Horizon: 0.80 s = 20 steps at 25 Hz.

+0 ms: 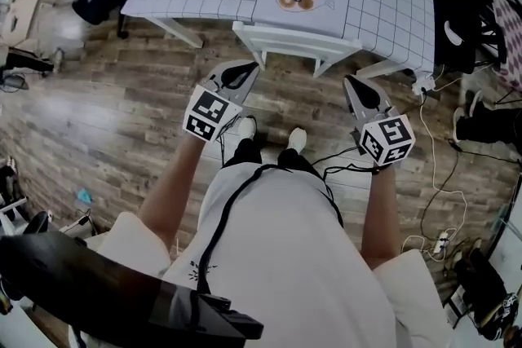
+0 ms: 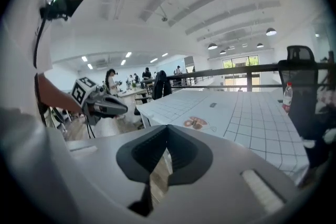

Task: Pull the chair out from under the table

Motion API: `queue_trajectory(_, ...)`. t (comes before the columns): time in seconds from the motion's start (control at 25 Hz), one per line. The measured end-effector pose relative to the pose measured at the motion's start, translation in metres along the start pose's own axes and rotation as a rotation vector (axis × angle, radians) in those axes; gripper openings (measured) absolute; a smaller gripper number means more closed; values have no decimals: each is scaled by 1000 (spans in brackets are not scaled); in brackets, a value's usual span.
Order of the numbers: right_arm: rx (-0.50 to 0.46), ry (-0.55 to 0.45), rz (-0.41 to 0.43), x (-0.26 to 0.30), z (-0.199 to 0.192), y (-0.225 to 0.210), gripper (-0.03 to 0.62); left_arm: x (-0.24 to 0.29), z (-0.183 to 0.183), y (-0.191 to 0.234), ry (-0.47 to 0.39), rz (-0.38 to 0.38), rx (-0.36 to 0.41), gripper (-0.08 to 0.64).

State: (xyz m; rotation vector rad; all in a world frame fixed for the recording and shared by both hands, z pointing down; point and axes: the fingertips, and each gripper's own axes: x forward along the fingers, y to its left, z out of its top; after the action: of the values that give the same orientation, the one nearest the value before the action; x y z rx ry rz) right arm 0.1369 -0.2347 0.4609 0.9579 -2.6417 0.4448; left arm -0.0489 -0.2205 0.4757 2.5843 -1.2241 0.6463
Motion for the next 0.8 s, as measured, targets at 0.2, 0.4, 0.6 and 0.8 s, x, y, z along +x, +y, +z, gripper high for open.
queue_trajectory(0.2,-158,142,-62,36,-11,-24,8,25,-11,43,80,-13,108,60)
queue_trajectory(0.4,-286,233,-94,62,-14,-47,9,52,-16,73,136,-21,261,69)
queue_trajectory(0.6,-435,349,-68,86,-21,-62,97,81,-26,85,243,-58,494,171)
queue_trajectory(0.8,-756,536,-41,115,-43,-79,196,113,-60,92,436,-150,727,219)
